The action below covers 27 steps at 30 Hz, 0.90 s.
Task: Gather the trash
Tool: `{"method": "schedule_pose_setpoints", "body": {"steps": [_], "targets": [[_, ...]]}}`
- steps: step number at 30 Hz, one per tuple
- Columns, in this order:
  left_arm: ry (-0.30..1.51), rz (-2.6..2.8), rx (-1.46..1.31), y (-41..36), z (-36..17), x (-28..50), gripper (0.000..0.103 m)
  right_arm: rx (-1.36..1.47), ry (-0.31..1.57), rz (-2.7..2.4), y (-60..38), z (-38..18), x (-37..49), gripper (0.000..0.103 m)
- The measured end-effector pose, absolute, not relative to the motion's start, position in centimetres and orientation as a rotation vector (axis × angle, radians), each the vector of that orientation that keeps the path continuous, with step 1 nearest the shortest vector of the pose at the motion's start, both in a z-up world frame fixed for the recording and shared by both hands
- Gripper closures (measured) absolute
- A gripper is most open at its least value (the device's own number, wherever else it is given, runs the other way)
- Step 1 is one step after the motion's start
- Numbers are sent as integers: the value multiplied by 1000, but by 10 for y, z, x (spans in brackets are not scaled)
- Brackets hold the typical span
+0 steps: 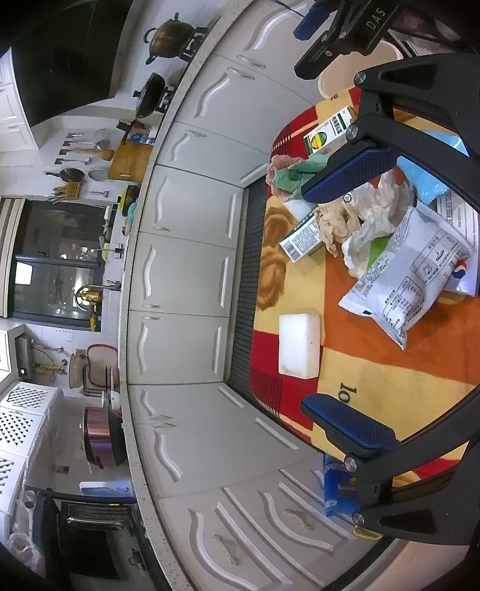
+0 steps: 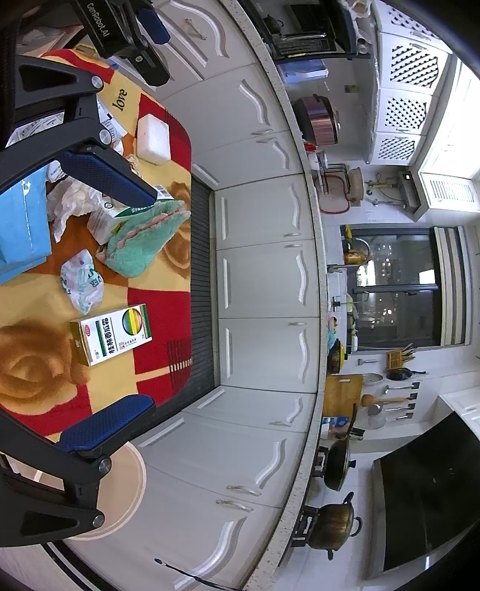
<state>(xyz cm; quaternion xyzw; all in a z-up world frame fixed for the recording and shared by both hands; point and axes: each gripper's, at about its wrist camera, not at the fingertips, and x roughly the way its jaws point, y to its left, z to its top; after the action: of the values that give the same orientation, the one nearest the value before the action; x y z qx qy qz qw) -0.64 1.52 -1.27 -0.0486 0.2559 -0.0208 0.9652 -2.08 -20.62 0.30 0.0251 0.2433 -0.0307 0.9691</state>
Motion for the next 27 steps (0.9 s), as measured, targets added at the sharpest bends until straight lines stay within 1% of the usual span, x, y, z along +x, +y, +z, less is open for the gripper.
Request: {"method": "schedule_pose_setpoints", "body": {"steps": [8, 17, 21, 27], "targets": [[556, -41, -118, 23, -21, 3, 0, 58, 529, -44, -208, -6, -14, 2], [655, -88, -129, 60, -39, 20, 1, 61, 638, 57, -206, -25, 7, 2], [718, -98, -119, 74, -50, 35, 0, 88, 680, 132, -206, -34, 22, 2], [730, -84, -111, 89, -59, 66, 1, 94, 716, 216, -201, -40, 49, 4]]}}
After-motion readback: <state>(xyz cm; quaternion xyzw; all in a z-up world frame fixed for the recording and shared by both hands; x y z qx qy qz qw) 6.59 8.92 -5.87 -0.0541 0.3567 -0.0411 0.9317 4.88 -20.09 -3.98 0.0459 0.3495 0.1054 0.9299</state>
